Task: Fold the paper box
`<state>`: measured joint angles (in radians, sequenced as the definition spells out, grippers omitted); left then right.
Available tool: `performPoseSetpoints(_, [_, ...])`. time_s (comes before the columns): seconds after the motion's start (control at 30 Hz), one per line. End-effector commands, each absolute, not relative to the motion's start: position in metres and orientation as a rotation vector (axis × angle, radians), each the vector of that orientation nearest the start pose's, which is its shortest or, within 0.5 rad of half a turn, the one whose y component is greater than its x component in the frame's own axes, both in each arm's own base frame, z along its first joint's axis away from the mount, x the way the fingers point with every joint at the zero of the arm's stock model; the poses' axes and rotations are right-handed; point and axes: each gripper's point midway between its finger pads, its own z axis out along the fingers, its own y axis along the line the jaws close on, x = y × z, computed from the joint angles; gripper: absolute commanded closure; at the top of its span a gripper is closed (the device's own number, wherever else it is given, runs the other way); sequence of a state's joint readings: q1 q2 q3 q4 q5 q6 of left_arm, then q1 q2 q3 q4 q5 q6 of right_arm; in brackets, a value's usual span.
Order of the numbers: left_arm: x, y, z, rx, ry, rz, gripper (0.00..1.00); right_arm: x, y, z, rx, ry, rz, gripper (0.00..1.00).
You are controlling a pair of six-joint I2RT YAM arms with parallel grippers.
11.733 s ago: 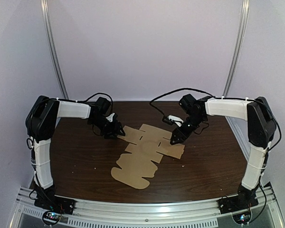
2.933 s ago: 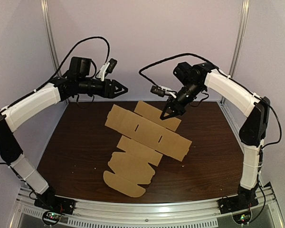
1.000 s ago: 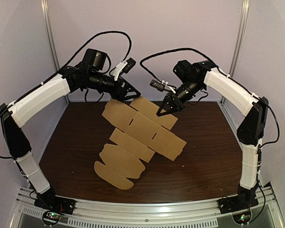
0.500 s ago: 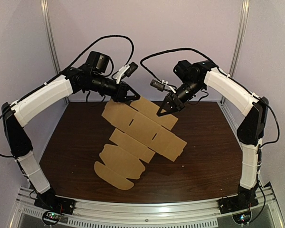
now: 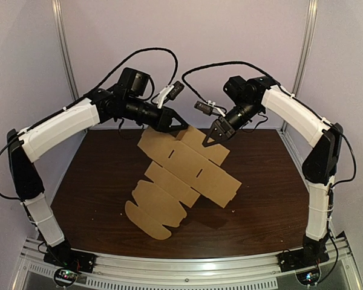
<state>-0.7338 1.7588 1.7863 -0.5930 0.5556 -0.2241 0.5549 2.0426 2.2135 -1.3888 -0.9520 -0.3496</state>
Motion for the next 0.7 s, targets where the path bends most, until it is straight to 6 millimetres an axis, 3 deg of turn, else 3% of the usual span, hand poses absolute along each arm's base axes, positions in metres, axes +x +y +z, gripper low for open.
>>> performPoseSetpoints(0.0, [0.295, -0.425, 0.31, 0.917, 2.089, -1.217, 0.84, 0.288, 0.343, 0.301, -1.319, 2.212, 1.361, 1.0])
performPoseSetpoints(0.1, [0.296, -0.426, 0.308, 0.909, 2.095, -1.221, 0.77, 0.285, 0.342, 0.305, -1.332, 2.19, 1.364, 1.0])
performPoseSetpoints(0.13, [0.295, -0.426, 0.309, 0.909, 2.094, -1.229, 0.7, 0.283, 0.341, 0.306, -1.344, 2.174, 1.366, 1.0])
performPoseSetpoints(0.23, [0.287, -0.42, 0.323, 0.928, 2.059, -1.229, 0.58, 0.282, 0.337, 0.306, -1.366, 2.151, 1.346, 1.0])
performPoseSetpoints(0.37, [0.278, -0.387, 0.347, 0.98, 2.015, -1.069, 0.48, 0.278, 0.328, 0.3, -1.415, 2.116, 1.307, 1.0])
performPoseSetpoints(0.47, [0.279, -0.361, 0.354, 0.993, 2.013, -0.987, 0.45, 0.269, 0.323, 0.3, -1.486, 2.06, 1.267, 1.0])
performPoseSetpoints(0.67, [0.316, -0.33, 0.354, 0.887, 2.052, -0.922, 0.41, 0.241, 0.322, 0.311, -1.66, 1.904, 1.178, 1.0])
